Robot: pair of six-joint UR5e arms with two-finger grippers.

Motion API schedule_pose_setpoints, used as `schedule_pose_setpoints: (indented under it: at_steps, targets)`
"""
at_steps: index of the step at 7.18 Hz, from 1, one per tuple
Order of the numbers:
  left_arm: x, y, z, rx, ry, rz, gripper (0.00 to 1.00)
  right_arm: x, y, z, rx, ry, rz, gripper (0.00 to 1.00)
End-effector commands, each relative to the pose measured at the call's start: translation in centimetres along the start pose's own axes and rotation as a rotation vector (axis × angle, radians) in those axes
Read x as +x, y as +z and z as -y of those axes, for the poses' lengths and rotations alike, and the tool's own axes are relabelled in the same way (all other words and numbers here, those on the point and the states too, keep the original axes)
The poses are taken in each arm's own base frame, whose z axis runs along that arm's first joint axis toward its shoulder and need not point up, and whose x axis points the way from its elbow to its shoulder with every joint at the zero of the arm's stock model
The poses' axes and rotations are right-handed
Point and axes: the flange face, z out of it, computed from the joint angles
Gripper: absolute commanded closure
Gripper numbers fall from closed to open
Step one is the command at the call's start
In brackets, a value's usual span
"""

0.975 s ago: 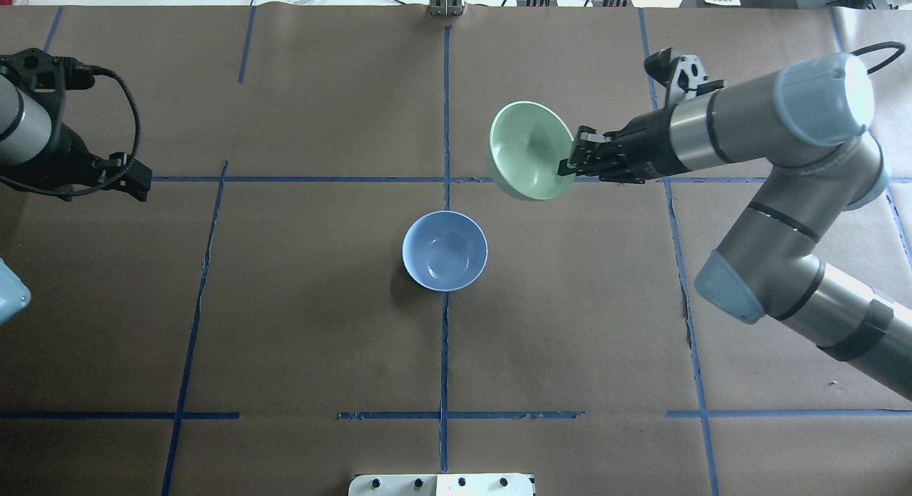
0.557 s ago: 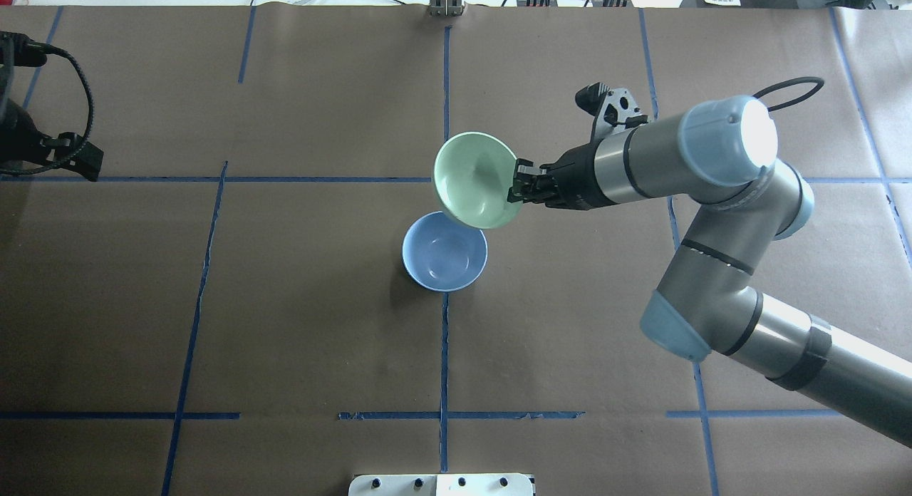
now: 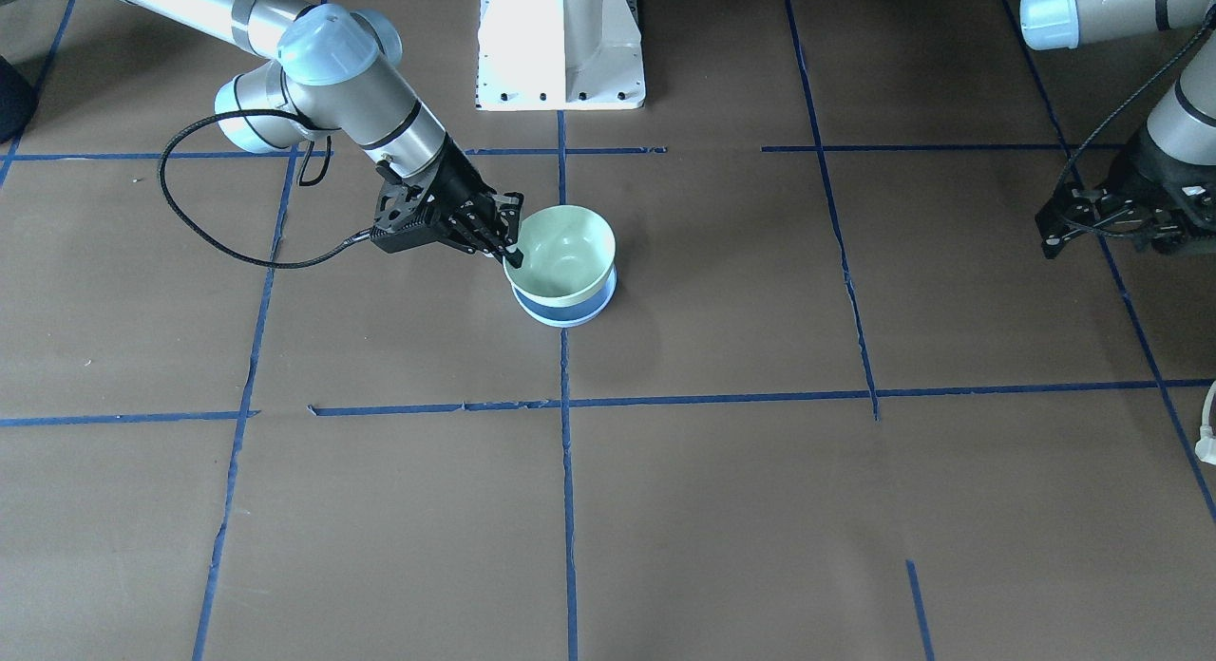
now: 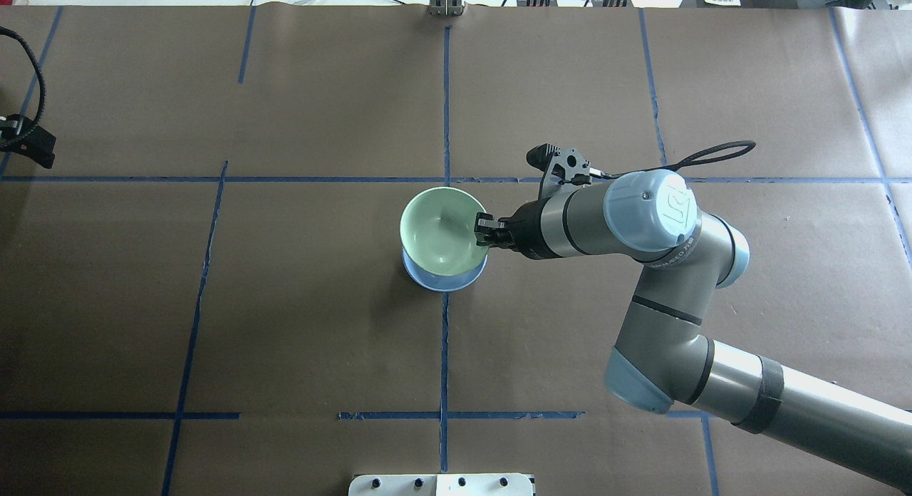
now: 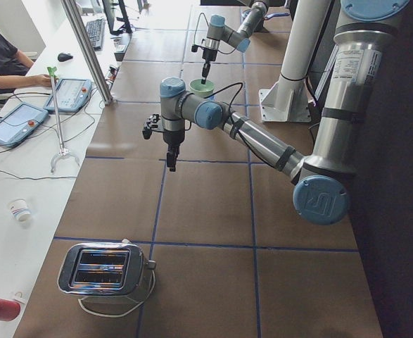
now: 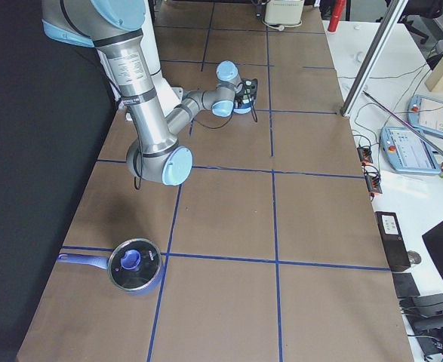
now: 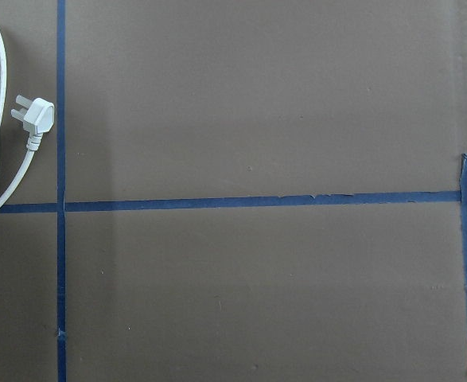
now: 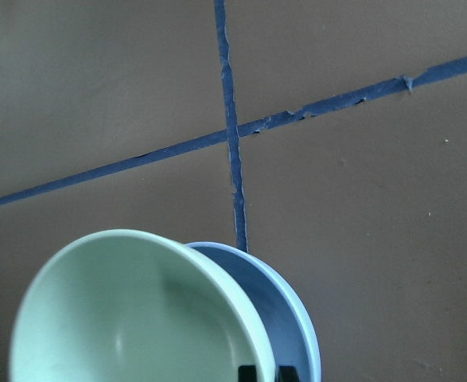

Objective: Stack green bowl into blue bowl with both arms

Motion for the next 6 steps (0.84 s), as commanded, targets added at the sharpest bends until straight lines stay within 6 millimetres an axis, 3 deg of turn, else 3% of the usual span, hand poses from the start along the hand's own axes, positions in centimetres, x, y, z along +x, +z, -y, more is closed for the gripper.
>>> schedule_pose_setpoints:
  at_steps: [1,3,4,5,6]
  targets:
    - [-0.1,0.1,0.0,-0.002,-0.001,0.001,0.00,-0.3,-0.1,0.0,0.015,0.060,0.003,0.00]
    - [-0.2,0.3,0.1,-0.005,-0.003,0.003,0.00,-0.1,-0.7,1.3,0.036,0.064,0.003,0.00]
    - [-0.4,0.2,0.1,-0.003,-0.002,0.004,0.00,1.1,-2.1,3.7,0.059,0.068,-0.006,0.00]
    - [-2.0,-0.3,0.6,-0.004,0.040,-0.010,0.00,4.5,-3.3,5.8,0.053,0.060,-0.047,0.00]
    - [-4.9,-0.1,1.4,-0.036,0.062,-0.057,0.00,6.8,-5.2,8.6,0.024,-0.010,-0.083,0.00]
